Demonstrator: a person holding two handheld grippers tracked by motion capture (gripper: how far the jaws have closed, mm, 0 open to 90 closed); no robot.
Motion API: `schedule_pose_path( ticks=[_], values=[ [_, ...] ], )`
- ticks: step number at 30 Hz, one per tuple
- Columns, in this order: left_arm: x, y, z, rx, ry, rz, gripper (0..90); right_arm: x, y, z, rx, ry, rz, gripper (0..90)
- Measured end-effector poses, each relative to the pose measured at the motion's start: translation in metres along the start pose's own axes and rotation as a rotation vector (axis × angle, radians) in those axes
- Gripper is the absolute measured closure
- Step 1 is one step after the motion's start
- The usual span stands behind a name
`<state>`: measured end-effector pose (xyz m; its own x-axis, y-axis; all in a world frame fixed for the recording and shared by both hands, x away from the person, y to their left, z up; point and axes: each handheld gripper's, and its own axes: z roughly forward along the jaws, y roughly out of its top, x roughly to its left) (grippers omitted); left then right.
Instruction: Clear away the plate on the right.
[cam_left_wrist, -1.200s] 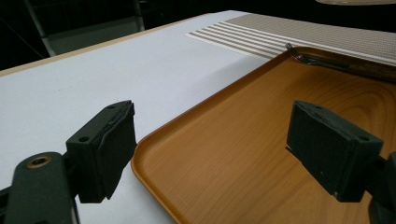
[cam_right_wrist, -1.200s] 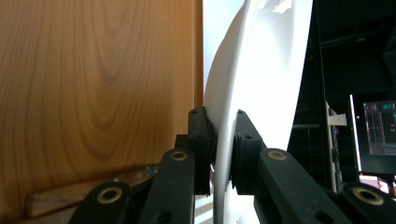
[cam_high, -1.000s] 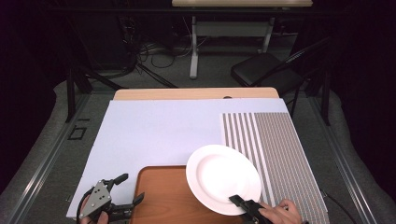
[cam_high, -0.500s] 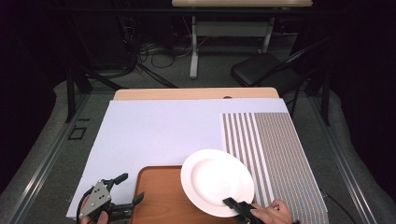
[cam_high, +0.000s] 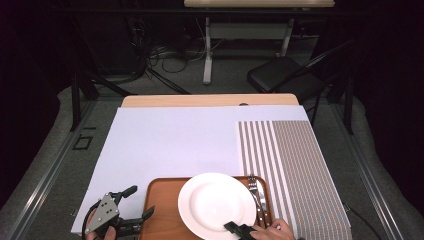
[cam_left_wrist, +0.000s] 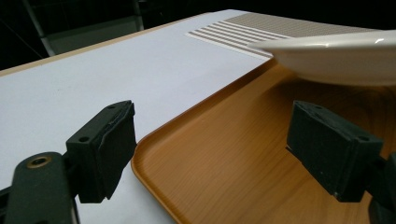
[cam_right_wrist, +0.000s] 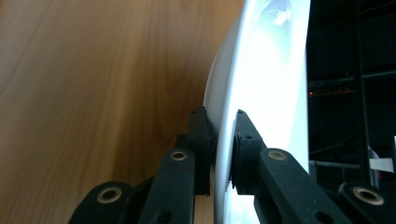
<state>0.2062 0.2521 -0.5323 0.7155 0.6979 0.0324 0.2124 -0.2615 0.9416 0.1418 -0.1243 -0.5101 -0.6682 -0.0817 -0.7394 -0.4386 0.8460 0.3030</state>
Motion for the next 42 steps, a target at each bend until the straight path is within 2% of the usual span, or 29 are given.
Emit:
schedule_pose_path(
  ticks=[2, 3, 5, 6, 10, 12, 14, 16, 21, 25, 29, 30, 31, 33, 37, 41, 42],
  values=[
    [0.000, 0.000, 0.000, 0.000, -0.001, 0.001, 15.6, 0.002, 0.002, 0.003, 0.006, 0.010, 0.006, 81.2],
    [0.000, 0.000, 0.000, 0.001, -0.001, 0.004, 15.6, 0.002, 0.003, 0.006, -0.009, 0.014, -0.013, 81.1],
    [0.000, 0.000, 0.000, -0.004, 0.002, 0.003, 15.6, 0.003, 0.004, 0.009, -0.020, 0.021, -0.015, 81.1],
    [0.000, 0.000, -0.001, -0.002, 0.001, 0.004, 15.6, 0.004, 0.005, 0.009, -0.002, 0.023, -0.018, 81.1],
    [0.000, 0.000, -0.001, -0.005, 0.002, 0.002, 15.6, 0.006, 0.006, 0.015, -0.013, 0.027, -0.044, 81.0],
    [0.000, 0.000, -0.001, -0.006, 0.001, 0.002, 15.6, 0.008, 0.007, 0.016, 0.018, 0.030, -0.055, 81.0],
    [0.000, 0.000, -0.001, -0.006, 0.001, 0.002, 15.6, 0.008, 0.006, 0.019, 0.016, 0.042, -0.058, 80.8],
    [0.000, 0.000, -0.001, -0.006, 0.001, 0.001, 15.6, 0.011, 0.004, 0.021, 0.018, 0.051, -0.036, 80.7],
    [0.000, 0.000, -0.001, -0.006, 0.000, 0.001, 15.6, 0.013, 0.004, 0.024, 0.004, 0.074, -0.040, 81.6],
    [0.000, 0.000, -0.001, -0.001, -0.002, 0.003, 15.6, 0.013, 0.003, 0.025, -0.013, 0.086, -0.007, 82.2],
    [0.000, 0.000, 0.000, -0.001, -0.002, 0.002, 15.6, 0.015, 0.004, 0.026, 0.000, 0.100, -0.015, 82.8],
    [0.000, 0.000, 0.000, -0.001, -0.002, 0.002, 15.6, 0.017, 0.004, 0.027, -0.014, 0.106, 0.000, 82.9],
    [0.000, 0.000, 0.000, -0.002, -0.001, 0.000, 15.6, 0.016, 0.005, 0.028, -0.013, 0.104, -0.026, 82.7],
    [0.000, 0.000, 0.000, -0.003, -0.002, 0.000, 15.6, 0.017, 0.005, 0.028, -0.004, 0.107, -0.030, 82.2],
    [0.000, 0.000, 0.000, -0.003, -0.002, -0.004, 15.6, 0.020, 0.005, 0.029, -0.012, 0.123, -0.014, 79.9],
    [0.000, 0.000, 0.000, -0.005, -0.001, 0.000, 15.6, 0.021, 0.005, 0.032, -0.024, 0.166, -0.021, 77.5],
    [0.000, 0.000, 0.000, -0.003, -0.003, -0.003, 15.7, 0.023, 0.004, 0.032, -0.021, 0.176, -0.004, 76.9]
  ],
)
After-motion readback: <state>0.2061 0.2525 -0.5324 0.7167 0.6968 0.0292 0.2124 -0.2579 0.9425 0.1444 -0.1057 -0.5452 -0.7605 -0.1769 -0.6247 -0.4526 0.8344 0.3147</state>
